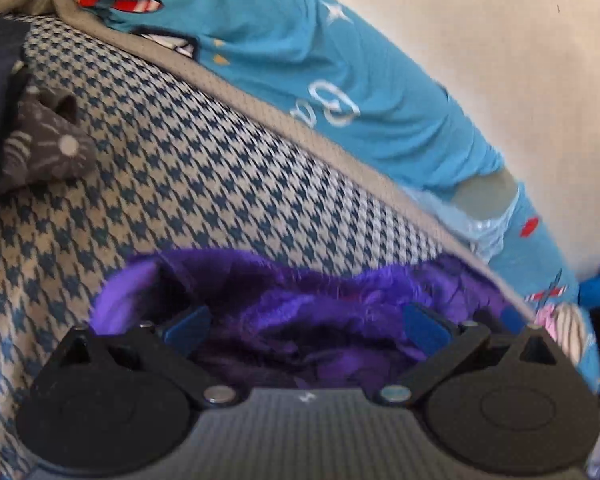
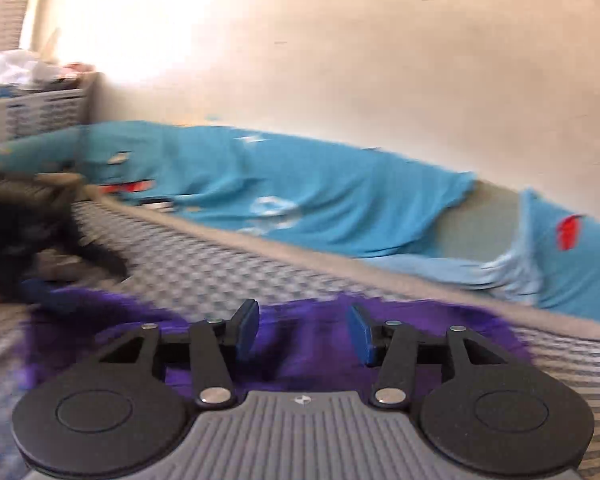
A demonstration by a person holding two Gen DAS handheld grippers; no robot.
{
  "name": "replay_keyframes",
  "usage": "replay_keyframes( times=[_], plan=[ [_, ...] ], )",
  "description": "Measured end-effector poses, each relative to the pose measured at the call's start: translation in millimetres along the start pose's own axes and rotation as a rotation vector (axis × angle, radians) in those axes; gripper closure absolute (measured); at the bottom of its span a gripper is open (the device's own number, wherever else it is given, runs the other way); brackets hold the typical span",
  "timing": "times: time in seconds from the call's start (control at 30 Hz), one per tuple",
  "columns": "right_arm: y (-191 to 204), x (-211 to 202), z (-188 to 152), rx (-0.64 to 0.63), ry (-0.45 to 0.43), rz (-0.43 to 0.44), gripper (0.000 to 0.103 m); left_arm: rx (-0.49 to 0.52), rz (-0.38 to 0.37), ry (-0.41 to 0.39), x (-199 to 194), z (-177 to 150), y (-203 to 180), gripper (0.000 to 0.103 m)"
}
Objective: Fold clothes
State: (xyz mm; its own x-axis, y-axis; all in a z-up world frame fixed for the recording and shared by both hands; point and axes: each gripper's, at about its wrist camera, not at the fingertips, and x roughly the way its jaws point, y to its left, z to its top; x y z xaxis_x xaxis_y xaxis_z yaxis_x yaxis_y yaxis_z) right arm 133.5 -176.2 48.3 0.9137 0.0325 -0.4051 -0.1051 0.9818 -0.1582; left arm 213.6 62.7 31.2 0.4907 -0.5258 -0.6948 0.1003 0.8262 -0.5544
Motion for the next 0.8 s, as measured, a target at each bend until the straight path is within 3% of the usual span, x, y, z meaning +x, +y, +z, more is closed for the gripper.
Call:
replay_keyframes(
  times=[0.27, 0.37, 0.5, 0.6, 0.67, 0.8],
  plan=[
    [-14.7, 32.9, 2.5, -0.02, 0.02, -0.131, 0.05, 0.111, 0.063, 0.06, 22.0, -16.8, -23.3, 0.0],
    [-17.4, 38.8, -1.0, -0.016, 0.052, -0.131, 0.043, 0.137, 0.077, 0.091, 29.5, -23.0, -27.8, 0.0],
    [-19.3, 47.0, -13.5, -0.051, 0.107, -0.161, 0.042, 0.183, 0.11, 0.114, 36.0, -31.4, -32.7, 0.0],
    [-24.6, 48.3, -20.0, -0.025, 0.146, -0.156, 0.055, 0.209, 0.126, 0.124, 38.2, -37.0, -35.6, 0.0],
    [-29.7, 45.1, -21.9, 0.007, 0.153, -0.156, 0.071, 0.221, 0.13, 0.125, 38.0, -39.3, -36.8, 0.0],
    [-43.7, 31.3, -23.2, 0.092, 0.141, -0.166, 0.078, 0.244, 0.128, 0.119, 35.6, -44.8, -38.8, 0.0]
  ],
)
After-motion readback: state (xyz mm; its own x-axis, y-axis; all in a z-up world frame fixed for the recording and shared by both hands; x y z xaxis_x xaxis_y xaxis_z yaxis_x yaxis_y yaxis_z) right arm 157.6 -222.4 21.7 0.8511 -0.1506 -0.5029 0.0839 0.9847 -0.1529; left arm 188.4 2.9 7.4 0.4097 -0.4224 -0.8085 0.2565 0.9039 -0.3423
